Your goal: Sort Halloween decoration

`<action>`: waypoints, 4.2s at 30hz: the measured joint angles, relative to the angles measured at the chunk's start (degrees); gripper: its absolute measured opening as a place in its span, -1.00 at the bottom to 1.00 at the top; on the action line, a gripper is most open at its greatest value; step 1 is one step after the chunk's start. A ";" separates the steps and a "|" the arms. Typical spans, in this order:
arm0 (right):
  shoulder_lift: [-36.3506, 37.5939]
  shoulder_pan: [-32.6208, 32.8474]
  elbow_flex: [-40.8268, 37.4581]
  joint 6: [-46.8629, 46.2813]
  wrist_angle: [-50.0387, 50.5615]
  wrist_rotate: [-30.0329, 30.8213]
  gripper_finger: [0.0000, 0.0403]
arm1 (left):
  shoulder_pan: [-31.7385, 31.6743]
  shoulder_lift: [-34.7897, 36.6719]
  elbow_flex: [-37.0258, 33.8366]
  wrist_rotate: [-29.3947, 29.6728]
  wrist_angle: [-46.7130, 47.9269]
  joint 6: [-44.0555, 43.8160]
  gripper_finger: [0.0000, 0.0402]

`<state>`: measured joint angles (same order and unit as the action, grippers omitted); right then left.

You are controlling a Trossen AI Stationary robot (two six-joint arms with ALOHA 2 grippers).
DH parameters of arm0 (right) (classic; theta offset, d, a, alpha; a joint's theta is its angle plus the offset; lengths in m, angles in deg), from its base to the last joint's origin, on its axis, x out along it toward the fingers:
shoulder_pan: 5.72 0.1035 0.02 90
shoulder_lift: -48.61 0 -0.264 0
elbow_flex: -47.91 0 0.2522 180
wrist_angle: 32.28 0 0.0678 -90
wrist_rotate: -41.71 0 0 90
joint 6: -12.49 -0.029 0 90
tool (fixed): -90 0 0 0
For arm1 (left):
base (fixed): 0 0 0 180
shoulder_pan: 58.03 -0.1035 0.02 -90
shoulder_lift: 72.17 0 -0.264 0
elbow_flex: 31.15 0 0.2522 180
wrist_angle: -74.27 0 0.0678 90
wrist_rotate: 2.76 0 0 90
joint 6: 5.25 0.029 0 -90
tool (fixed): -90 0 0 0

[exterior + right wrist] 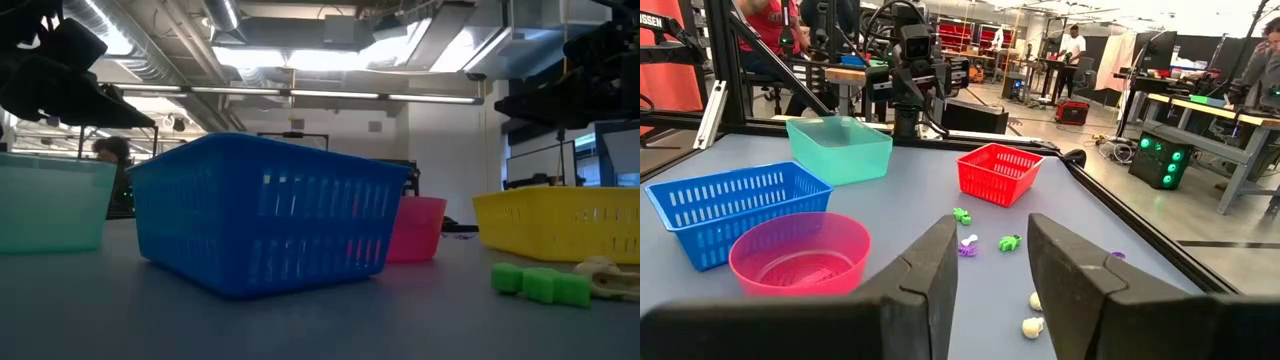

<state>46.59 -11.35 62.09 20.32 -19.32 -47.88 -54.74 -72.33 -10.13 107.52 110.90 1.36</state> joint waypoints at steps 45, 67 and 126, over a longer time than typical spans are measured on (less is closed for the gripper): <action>-17.55 -0.02 18.75 -11.94 -9.42 18.04 0.20 | 0.00 0.00 0.00 -3.03 -11.39 -3.21 -0.21; -69.01 -20.82 48.81 -21.53 39.90 16.39 0.32 | 0.00 0.00 0.00 -2.92 -11.80 -3.21 -0.21; -94.40 -27.39 48.72 -20.89 33.97 4.43 0.31 | -0.01 0.01 -0.01 -2.77 -11.82 -3.21 -0.21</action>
<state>-47.81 -38.74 110.81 -0.57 14.65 -43.45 -54.75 -72.33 -10.14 104.76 99.08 -1.85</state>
